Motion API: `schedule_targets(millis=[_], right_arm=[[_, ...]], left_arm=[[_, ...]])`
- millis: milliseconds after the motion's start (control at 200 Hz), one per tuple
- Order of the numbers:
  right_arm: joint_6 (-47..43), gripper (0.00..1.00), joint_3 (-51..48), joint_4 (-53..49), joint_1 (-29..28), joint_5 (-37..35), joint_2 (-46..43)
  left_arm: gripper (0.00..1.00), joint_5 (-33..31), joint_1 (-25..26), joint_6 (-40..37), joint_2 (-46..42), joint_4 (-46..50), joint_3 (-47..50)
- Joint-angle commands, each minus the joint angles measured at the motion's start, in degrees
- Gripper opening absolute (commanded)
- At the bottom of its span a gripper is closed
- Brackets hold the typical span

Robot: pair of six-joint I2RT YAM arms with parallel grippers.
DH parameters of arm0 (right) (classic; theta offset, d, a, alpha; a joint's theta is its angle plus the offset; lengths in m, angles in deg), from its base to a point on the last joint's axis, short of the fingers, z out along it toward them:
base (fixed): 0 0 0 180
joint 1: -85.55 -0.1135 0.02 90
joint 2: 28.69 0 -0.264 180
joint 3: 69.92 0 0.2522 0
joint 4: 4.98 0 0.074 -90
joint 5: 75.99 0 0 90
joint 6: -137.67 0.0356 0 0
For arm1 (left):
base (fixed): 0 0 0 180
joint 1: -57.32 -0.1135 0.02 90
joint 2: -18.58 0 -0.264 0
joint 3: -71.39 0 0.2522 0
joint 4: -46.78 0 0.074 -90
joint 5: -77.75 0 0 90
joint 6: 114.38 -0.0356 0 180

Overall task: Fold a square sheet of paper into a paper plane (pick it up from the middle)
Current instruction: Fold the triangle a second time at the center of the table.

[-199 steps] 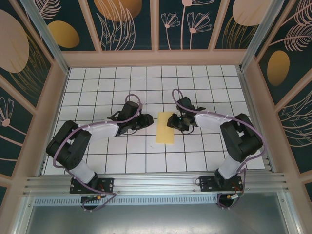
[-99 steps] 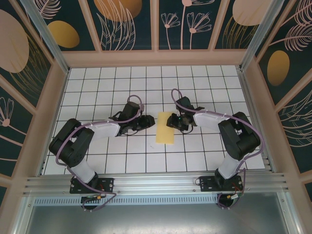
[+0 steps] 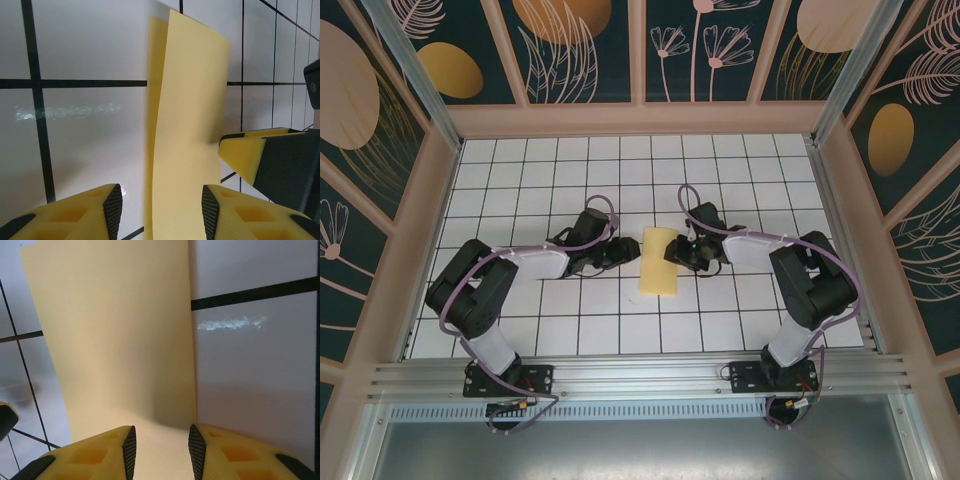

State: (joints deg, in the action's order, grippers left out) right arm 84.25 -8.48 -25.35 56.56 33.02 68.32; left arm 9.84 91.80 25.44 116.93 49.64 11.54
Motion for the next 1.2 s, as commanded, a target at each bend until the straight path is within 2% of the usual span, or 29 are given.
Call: schedule_targets(millis=[0,205,540,1196], right_arm=[[0.69,0.38,-2.17,0.73,1.19,0.32,-1.32],[0.78,0.38,-3.00,1.61,1.38,0.94,-1.07],[0.69,0.38,-3.30,1.92,1.53,1.02,-0.94],[0.69,0.38,-3.47,2.28,1.74,1.39,-0.48]], left_arm=[[0.48,1.76,-0.11,-0.51,2.03,0.18,-1.63],[0.48,3.73,-0.10,-0.77,4.00,1.57,-2.97],[0.42,7.66,0.28,-0.36,7.04,2.15,-5.03],[0.40,8.65,1.42,-1.19,10.10,3.95,-8.41]])
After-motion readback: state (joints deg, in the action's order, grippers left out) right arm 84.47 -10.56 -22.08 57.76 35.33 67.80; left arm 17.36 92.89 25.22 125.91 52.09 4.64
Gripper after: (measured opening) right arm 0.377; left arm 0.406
